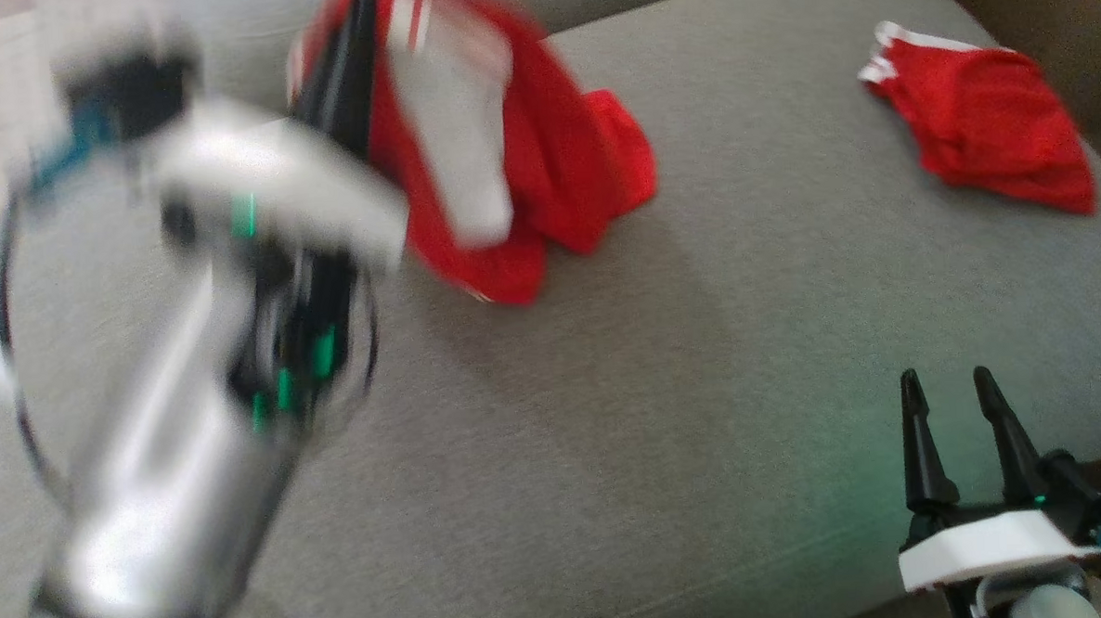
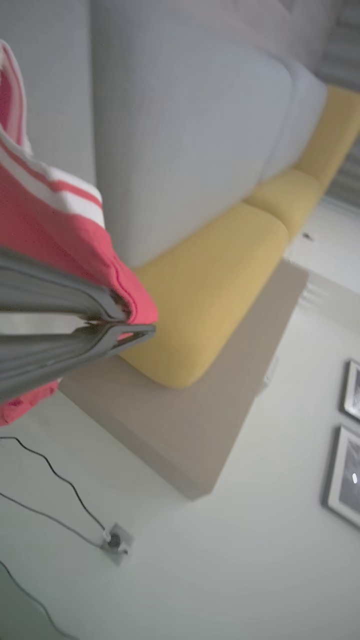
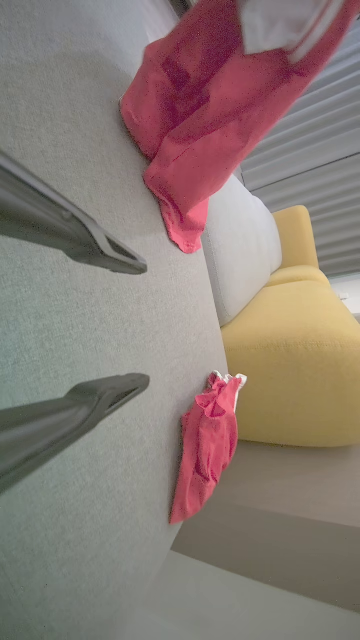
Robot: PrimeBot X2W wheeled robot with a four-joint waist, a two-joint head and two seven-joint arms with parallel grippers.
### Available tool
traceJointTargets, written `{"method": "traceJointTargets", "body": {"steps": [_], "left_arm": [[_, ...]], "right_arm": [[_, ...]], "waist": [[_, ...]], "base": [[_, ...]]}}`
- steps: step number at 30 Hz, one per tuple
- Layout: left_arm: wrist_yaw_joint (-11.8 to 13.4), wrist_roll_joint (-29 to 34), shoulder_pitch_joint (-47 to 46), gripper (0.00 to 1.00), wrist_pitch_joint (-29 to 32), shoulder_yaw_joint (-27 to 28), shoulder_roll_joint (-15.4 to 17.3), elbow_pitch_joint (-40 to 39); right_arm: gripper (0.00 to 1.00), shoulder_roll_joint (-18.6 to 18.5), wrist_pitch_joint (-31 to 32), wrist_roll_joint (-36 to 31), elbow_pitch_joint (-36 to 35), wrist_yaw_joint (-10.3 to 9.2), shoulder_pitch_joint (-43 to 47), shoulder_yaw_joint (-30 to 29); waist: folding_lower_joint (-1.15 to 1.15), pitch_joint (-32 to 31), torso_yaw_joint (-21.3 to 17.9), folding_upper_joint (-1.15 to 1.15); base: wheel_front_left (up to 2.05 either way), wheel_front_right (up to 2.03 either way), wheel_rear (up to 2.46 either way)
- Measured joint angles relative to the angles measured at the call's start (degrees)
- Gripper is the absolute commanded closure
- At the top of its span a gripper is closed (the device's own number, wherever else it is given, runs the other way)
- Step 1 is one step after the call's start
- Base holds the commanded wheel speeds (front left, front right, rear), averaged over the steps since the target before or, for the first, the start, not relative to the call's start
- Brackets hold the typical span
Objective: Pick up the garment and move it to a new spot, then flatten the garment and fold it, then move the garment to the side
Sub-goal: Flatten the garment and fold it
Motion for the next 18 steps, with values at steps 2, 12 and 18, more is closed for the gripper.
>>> {"method": "traceJointTargets", "body": {"steps": [2,12,18], "left_arm": [[3.12,-0.77,8.76,1.00,-0.62,0.32,2.42,-5.13],[10.55,-7.84,46.58,1.00,-4.71,3.49,7.54,-16.92],[10.56,-11.96,50.80,1.00,-5.95,8.02,7.90,-16.17]], "right_arm": [[0.00,0.00,0.00,-0.09,-0.18,0.00,0.54,-0.23],[0.00,0.00,0.00,-1.33,-0.42,0.00,0.77,-0.40],[0.00,0.00,0.00,-2.07,-0.54,0.00,1.97,-0.05]], "waist": [[0.00,-0.22,1.50,0.00],[0.00,-0.95,8.01,0.00],[0.00,-1.65,11.08,0.00]], "base": [[0.00,0.00,0.00],[0.00,0.00,0.00],[0.00,0.00,0.00]]}}
